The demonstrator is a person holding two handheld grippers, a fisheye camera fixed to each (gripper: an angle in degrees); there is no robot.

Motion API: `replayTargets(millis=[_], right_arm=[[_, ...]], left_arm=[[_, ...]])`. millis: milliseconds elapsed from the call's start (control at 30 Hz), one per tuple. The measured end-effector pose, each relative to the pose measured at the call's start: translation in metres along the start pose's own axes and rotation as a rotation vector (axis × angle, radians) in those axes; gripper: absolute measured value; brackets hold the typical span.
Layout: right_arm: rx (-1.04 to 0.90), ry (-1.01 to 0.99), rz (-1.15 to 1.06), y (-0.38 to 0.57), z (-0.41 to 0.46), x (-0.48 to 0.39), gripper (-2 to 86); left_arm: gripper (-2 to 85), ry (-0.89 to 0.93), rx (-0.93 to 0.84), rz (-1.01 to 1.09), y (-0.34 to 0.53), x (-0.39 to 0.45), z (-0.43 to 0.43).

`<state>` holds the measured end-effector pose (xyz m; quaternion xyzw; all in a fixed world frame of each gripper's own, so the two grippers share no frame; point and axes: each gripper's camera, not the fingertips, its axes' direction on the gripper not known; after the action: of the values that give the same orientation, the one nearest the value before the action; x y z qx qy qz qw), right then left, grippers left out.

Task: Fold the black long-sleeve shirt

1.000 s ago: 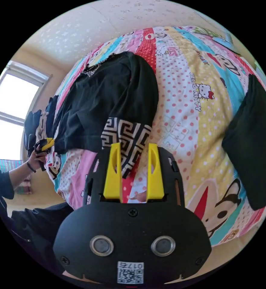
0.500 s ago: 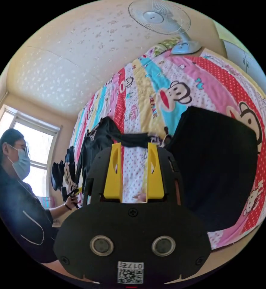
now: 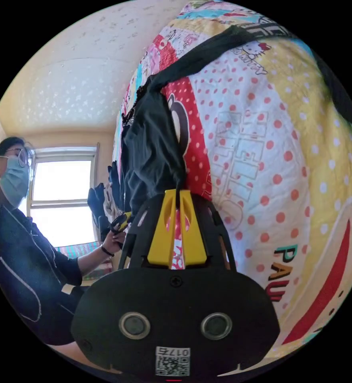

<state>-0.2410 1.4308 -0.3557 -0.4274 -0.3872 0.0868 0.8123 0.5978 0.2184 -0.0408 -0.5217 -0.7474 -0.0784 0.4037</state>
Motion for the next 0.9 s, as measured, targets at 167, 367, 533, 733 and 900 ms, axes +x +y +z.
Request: replayTargets(millis=[167, 367, 533, 733, 900], right_arm=[[-0.058, -0.045, -0.078, -0.025, -0.051, -0.037, 2.0], [-0.201, 0.097, -0.118, -0.009, -0.094, -0.068, 2.0], [-0.299, 0.161, -0.086, 0.015, -0.067, -0.03, 3.0], [-0.261, 0.025, 0.005, 0.039, -0.085, -0.014, 6.7], [-0.162, 0.195, -0.219, 0.006, -0.13, -0.072, 7.4]], left_arm=[[5.4, 0.037, -0.138, 0.046, -0.014, 0.031, -0.026], [5.2, -0.104, -0.228, 0.145, 0.011, 0.094, -0.089], [5.9, -0.331, -0.26, 0.205, 0.06, 0.1, -0.056], [8.6, -0.13, -0.138, -0.006, 0.099, 0.076, -0.072], [8.1, -0.316, -0.053, 0.023, 0.105, 0.106, -0.154]])
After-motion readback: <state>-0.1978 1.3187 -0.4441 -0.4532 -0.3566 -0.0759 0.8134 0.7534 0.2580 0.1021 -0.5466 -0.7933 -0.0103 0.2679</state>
